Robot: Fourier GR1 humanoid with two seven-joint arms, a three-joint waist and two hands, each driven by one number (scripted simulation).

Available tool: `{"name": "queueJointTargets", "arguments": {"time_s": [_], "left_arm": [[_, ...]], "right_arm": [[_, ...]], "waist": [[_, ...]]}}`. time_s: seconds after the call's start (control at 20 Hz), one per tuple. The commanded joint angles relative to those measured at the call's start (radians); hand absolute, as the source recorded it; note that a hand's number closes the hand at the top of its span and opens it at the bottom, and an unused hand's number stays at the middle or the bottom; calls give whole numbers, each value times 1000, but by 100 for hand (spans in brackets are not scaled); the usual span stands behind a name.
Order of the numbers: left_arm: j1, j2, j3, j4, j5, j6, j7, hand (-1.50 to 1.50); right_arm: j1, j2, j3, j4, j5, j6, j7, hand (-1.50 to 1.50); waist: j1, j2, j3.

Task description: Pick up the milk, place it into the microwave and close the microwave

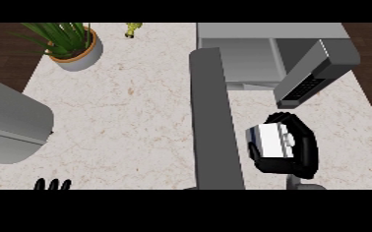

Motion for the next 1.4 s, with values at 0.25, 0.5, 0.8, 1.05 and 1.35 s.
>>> {"name": "queueJointTargets", "arguments": {"time_s": [0.25, 0.5, 0.8, 1.05, 1.35], "left_arm": [[54, 49, 72, -36, 76, -50, -22, -150], [37, 18, 32, -32, 11, -15, -13, -150], [-55, 57, 123, 56, 86, -53, 10, -150], [-5, 108, 184, 35, 154, -122, -11, -150], [-23, 51, 109, 81, 66, -96, -43, -150]], "right_arm": [[-94, 6, 141, 19, 75, -212, 79, 150], [-266, 6, 64, 263, 57, -242, 32, 150], [-488, 6, -20, 538, 94, -324, 70, 150], [-642, -1, -117, 794, 29, -318, -52, 150], [-771, -34, -158, 1037, 77, -410, -123, 150]], "waist": [[10, 2, 0], [14, 4, 1], [20, 8, 1], [36, 12, 2], [55, 19, 2]]}}
